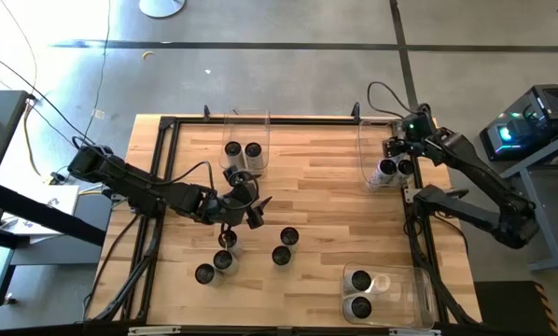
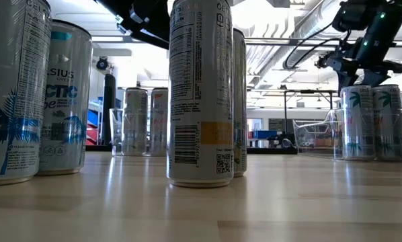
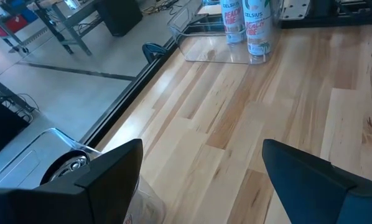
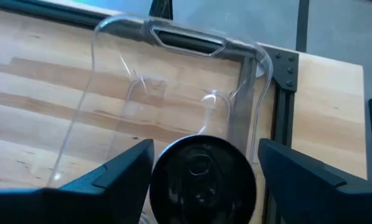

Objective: Sort soda cans
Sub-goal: Put the white/pink soda can into the top right transparent bin

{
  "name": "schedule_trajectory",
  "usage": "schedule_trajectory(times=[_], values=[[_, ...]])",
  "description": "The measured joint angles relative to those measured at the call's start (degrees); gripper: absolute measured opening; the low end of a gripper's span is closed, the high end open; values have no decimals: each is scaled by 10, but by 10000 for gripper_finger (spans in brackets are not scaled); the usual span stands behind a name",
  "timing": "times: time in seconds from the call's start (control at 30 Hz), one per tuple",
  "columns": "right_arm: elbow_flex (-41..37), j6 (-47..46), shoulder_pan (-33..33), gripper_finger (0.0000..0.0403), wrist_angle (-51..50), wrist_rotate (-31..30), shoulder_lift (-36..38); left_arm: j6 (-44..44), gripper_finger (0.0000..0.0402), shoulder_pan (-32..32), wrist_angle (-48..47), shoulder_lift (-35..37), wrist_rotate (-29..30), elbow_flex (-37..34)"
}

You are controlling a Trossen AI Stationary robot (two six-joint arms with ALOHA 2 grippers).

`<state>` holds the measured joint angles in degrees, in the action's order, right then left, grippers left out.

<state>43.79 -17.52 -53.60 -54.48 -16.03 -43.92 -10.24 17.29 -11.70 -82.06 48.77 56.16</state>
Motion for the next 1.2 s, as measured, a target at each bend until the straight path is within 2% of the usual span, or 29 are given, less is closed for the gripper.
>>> schedule_trajectory(times=[0.37,0.87,1.2], values=[[28,7,0,283,-6,-1,1,-1,323,0,0,0,-2,0],[-7,-2,0,283,15,25,-79,3,323,0,-5,0,-2,0],[-7,2,0,237,-3,41,-77,3,323,0,-5,0,-2,0]])
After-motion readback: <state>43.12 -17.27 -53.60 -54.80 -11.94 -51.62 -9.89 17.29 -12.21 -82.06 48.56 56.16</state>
